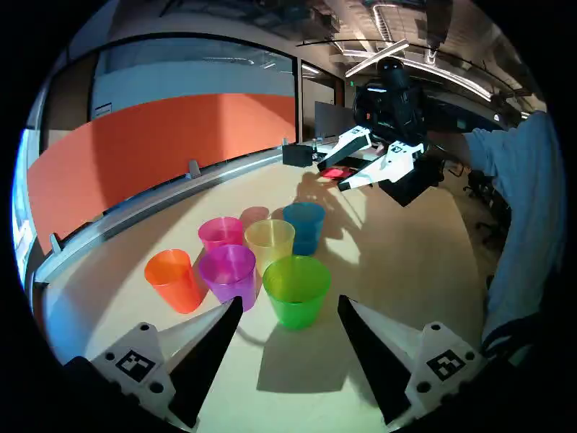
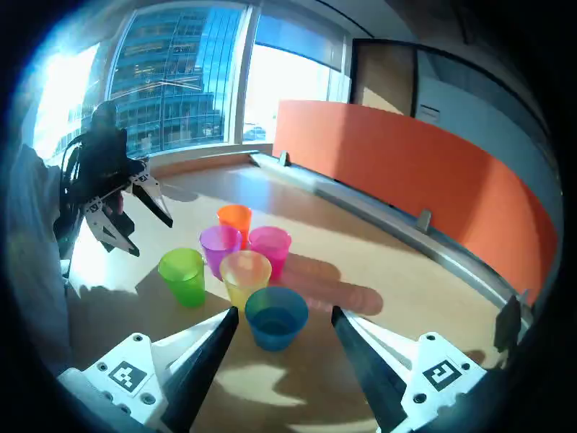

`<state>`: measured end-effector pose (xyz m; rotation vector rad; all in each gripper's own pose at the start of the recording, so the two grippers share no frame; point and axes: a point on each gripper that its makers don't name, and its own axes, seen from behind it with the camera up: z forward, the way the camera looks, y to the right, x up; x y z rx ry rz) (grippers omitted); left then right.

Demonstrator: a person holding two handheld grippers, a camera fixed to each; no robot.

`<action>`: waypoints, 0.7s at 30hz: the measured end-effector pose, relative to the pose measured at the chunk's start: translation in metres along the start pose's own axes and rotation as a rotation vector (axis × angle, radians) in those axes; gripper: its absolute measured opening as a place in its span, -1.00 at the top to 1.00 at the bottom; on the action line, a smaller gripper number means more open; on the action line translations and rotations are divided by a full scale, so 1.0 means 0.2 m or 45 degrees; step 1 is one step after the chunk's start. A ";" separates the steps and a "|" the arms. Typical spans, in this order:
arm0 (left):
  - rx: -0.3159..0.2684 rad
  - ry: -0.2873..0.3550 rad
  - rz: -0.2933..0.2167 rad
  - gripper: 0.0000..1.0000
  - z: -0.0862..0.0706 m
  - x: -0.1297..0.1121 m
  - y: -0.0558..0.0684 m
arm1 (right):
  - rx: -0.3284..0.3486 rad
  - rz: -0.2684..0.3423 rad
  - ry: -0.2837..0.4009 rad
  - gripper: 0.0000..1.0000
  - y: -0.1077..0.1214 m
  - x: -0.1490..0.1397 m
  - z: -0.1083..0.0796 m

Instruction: Pour water

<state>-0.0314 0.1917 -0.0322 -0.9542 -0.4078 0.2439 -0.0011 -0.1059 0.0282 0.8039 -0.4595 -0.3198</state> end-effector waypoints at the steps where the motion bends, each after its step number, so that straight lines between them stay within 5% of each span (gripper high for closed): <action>1: 0.000 -0.006 0.003 -0.96 0.01 -0.01 0.00 | 0.002 0.001 -0.007 -1.00 0.00 -0.01 0.01; 21: -0.007 -0.084 -0.028 -0.96 0.17 -0.13 0.02 | 0.035 0.004 -0.118 -1.00 -0.01 -0.21 0.14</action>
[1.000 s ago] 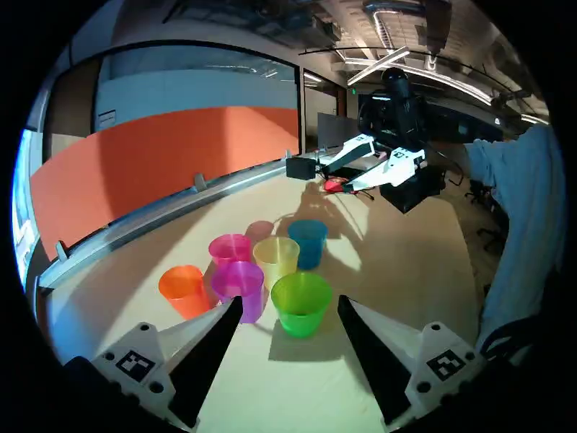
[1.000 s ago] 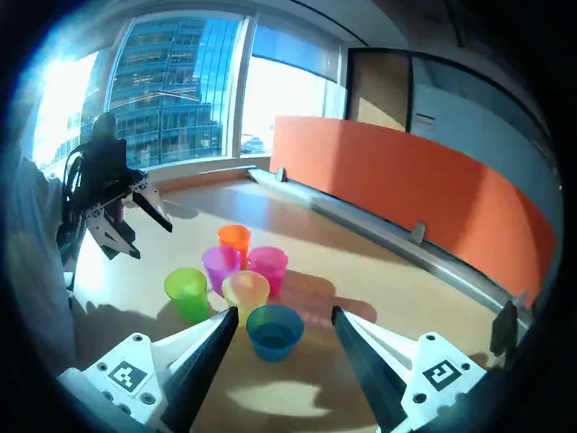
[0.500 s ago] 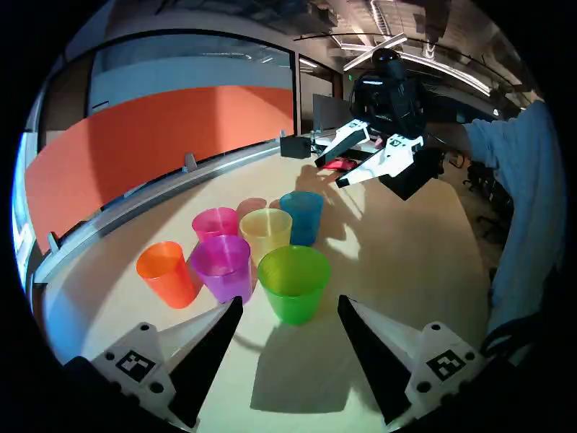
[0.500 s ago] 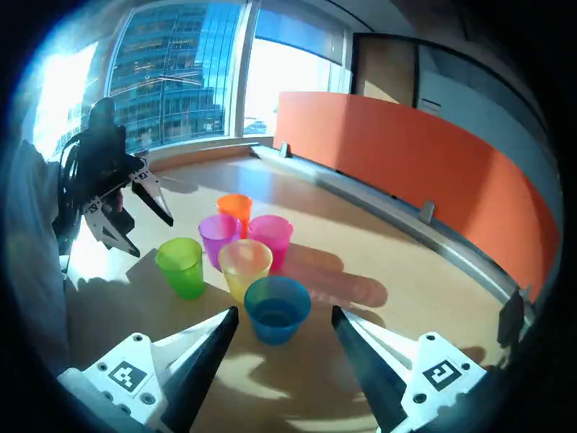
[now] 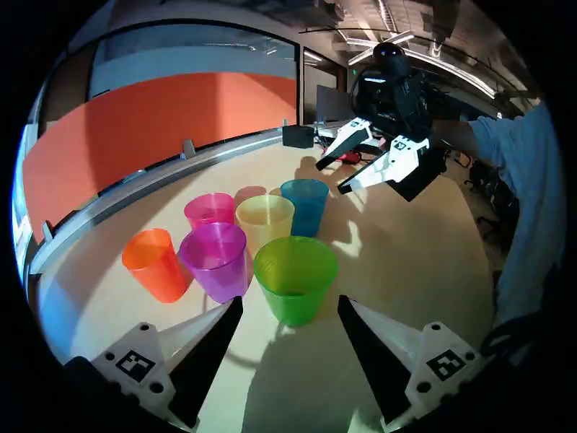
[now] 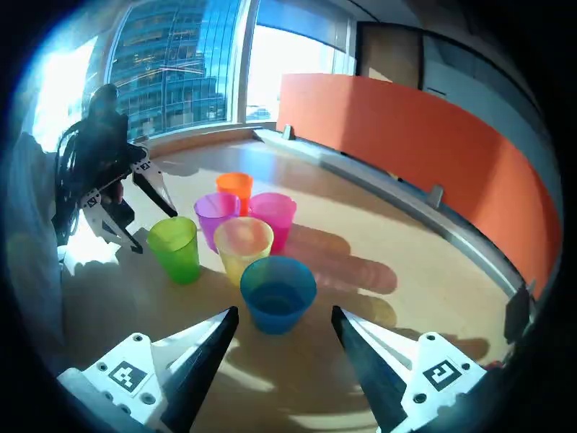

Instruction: Pour water

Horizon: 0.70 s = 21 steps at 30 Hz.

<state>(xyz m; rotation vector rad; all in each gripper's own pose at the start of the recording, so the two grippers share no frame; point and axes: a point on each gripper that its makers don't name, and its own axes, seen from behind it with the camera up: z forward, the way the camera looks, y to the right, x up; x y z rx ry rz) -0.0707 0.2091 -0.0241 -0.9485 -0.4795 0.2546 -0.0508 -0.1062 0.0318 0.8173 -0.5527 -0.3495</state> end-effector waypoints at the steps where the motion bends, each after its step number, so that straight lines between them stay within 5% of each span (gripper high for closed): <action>1: 0.000 -0.002 -0.002 -0.96 0.01 0.00 0.00 | 0.002 0.001 -0.004 -1.00 0.00 -0.01 0.01; 21: -0.017 -0.004 -0.017 -0.96 0.14 0.04 0.00 | 0.030 -0.006 -0.050 -1.00 0.00 -0.07 0.10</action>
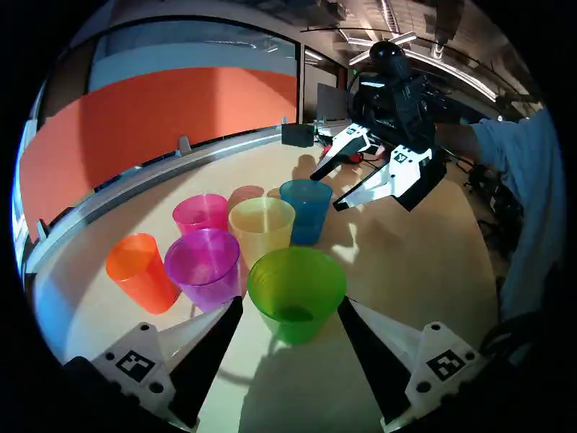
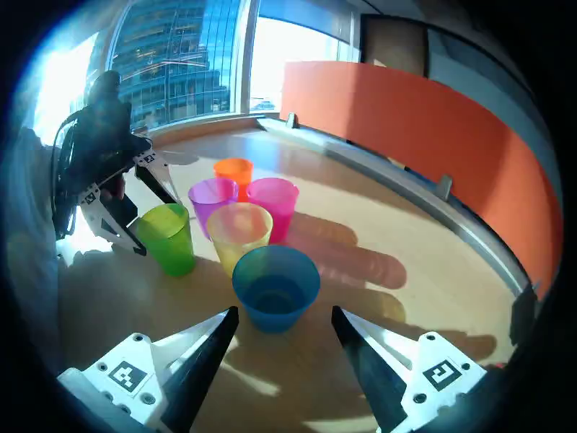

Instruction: Pour water

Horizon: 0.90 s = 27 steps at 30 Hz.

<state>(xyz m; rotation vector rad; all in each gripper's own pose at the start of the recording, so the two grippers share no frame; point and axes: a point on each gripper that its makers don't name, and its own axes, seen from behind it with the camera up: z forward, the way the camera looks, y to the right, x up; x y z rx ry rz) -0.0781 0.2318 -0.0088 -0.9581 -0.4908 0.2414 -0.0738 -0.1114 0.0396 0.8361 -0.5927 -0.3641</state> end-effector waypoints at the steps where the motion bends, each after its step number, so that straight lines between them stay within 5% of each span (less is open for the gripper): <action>1: -0.001 0.001 0.001 -0.96 0.00 0.00 0.00 | 0.001 0.000 -0.001 -1.00 0.00 0.00 0.00; 21: -0.009 0.009 0.032 -0.95 0.08 0.05 0.01 | 0.010 0.013 -0.015 -1.00 0.01 -0.03 0.03; 27: -0.013 0.006 0.055 -0.77 0.09 0.05 0.02 | 0.011 0.014 -0.014 -1.00 0.01 -0.03 0.04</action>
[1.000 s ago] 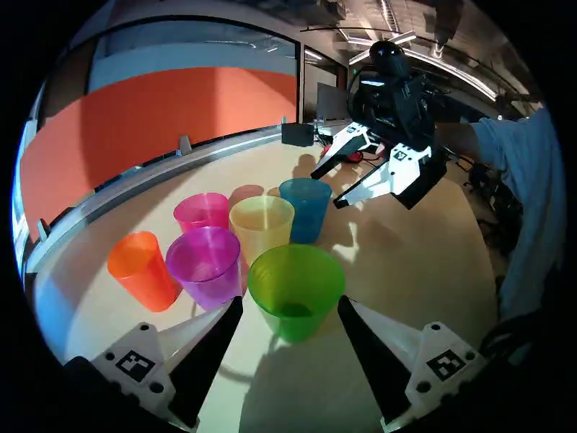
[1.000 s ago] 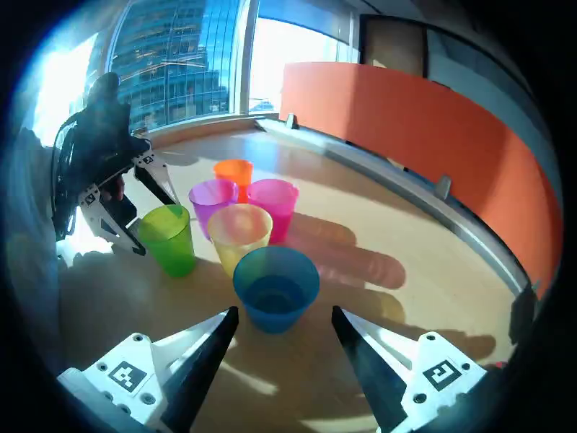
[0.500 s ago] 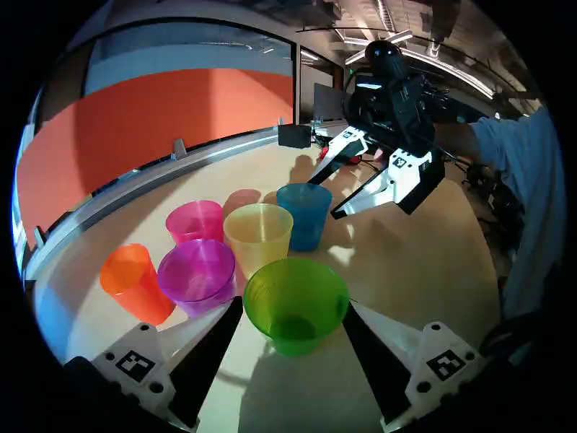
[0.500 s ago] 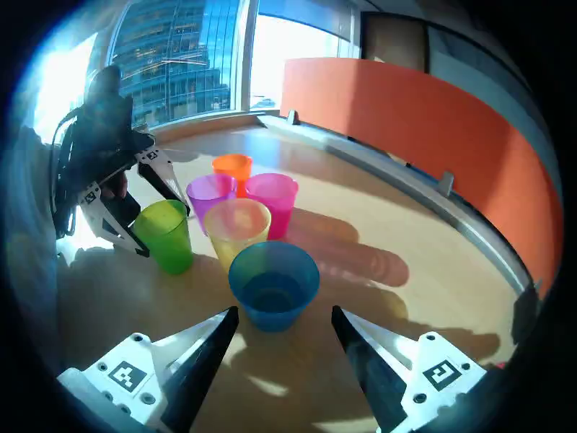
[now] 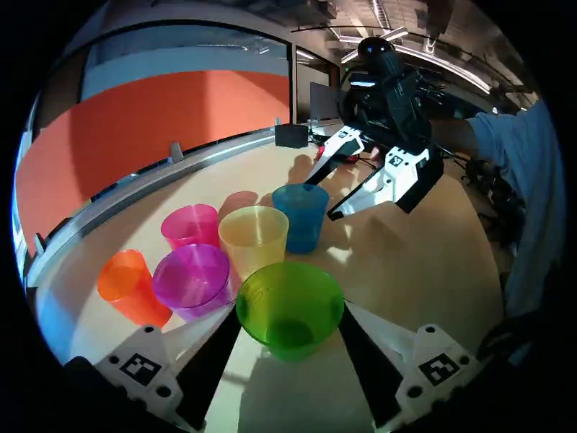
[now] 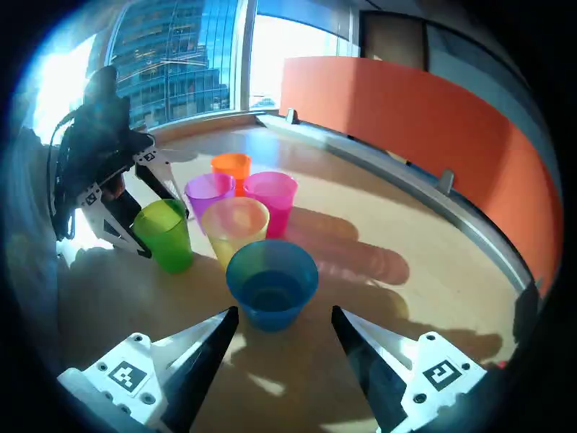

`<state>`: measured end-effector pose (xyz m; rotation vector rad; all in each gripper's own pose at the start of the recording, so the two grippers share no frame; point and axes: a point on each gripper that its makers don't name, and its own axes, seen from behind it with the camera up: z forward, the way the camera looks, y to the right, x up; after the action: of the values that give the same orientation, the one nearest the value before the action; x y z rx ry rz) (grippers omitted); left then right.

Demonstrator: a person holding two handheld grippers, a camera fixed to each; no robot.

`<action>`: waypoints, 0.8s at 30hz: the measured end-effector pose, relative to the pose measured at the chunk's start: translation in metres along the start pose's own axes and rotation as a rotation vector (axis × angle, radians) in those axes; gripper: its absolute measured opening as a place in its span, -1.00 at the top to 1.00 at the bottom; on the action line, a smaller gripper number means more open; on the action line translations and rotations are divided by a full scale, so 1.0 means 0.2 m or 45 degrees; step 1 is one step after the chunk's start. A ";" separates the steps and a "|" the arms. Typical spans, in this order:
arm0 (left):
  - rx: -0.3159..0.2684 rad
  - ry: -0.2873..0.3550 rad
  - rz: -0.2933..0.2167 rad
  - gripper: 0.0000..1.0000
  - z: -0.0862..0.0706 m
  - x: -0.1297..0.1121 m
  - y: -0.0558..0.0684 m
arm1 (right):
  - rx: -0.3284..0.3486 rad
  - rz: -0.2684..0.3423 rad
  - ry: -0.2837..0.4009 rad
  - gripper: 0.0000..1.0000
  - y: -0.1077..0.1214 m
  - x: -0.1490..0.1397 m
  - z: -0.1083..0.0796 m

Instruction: Pour water

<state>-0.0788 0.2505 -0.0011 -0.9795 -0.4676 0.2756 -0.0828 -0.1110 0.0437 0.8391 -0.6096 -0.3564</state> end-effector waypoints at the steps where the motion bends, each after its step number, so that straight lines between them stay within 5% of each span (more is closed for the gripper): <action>1: -0.001 0.000 0.002 -0.76 0.00 0.00 0.00 | 0.000 0.000 0.000 -1.00 0.00 0.00 0.00; 24: -0.010 0.059 -0.020 -0.75 -0.10 0.06 0.02 | 0.030 -0.002 0.008 -1.00 -0.04 0.04 0.08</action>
<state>-0.0587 0.2434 -0.0113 -0.9878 -0.4345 0.2363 -0.0867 -0.1294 0.0475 0.8632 -0.6085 -0.3485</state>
